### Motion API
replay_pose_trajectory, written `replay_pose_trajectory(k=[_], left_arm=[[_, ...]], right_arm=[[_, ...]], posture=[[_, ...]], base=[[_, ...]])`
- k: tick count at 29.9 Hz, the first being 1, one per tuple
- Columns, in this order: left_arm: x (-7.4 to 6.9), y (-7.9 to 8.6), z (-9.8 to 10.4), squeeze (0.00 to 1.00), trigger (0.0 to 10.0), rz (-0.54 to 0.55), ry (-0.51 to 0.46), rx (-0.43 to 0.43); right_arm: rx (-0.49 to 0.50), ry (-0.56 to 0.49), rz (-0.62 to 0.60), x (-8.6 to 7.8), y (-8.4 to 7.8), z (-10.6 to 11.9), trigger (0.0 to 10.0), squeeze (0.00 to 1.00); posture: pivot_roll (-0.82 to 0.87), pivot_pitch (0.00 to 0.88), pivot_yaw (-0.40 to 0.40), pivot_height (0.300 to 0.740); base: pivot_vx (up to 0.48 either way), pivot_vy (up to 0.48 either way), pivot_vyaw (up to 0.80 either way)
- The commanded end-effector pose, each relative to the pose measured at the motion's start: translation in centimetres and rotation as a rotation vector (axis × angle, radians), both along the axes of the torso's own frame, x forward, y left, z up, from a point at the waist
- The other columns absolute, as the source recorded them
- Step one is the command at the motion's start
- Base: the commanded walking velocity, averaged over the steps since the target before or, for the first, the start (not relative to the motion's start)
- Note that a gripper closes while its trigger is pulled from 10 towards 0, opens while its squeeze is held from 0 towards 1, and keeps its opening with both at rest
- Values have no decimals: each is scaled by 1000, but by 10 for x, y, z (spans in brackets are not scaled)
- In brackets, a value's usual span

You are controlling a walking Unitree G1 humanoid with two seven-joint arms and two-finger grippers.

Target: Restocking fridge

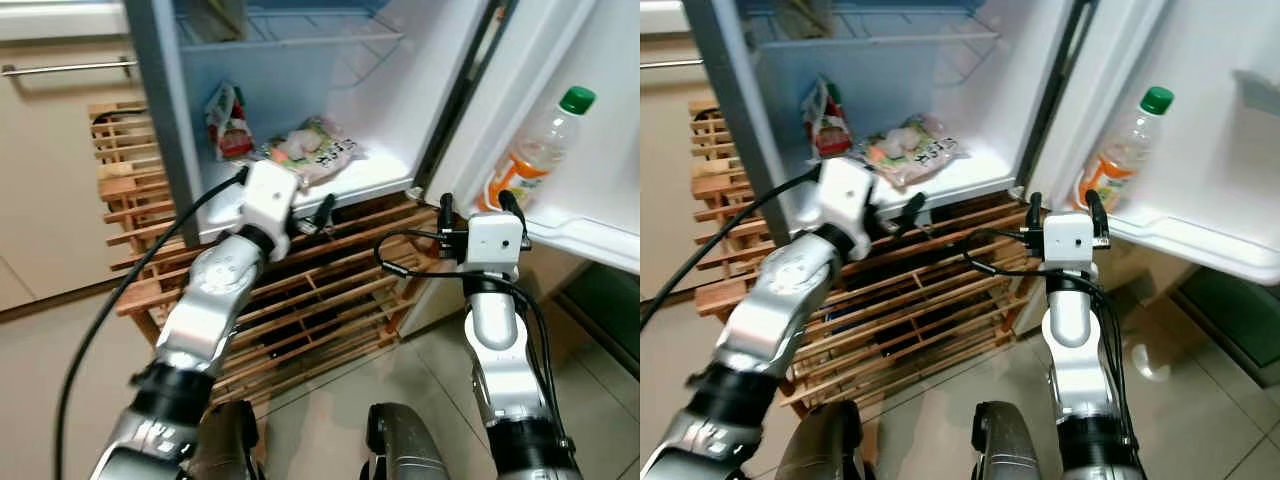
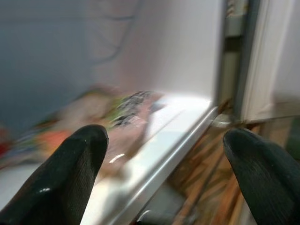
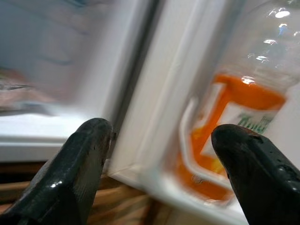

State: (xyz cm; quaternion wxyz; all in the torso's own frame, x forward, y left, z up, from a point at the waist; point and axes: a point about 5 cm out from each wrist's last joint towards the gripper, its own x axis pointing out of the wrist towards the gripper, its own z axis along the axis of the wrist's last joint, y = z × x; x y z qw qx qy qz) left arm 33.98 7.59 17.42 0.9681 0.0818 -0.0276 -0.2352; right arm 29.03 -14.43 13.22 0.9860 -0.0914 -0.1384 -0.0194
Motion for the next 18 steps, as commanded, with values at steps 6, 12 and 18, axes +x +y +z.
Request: replay_pose_trajectory(k=[6,12,18], left_arm=[[32,-14,5,0,10000,54,15,-46],[44,-23,-2,0,10000,54,75,-49],[48,-23,-27,0,10000,102,202,-3]], right_arm=[[4,49,179,-29,15,4,10000,0],[-22,99,158,-42,4,0,10000,0],[-21,150,157,-56,4,2,10000,0]], posture=[[-200,0,-25,625],[-236,0,-8,625],[-286,0,21,625]], base=[[0,0,0],[0,0,0],[0,0,0]])
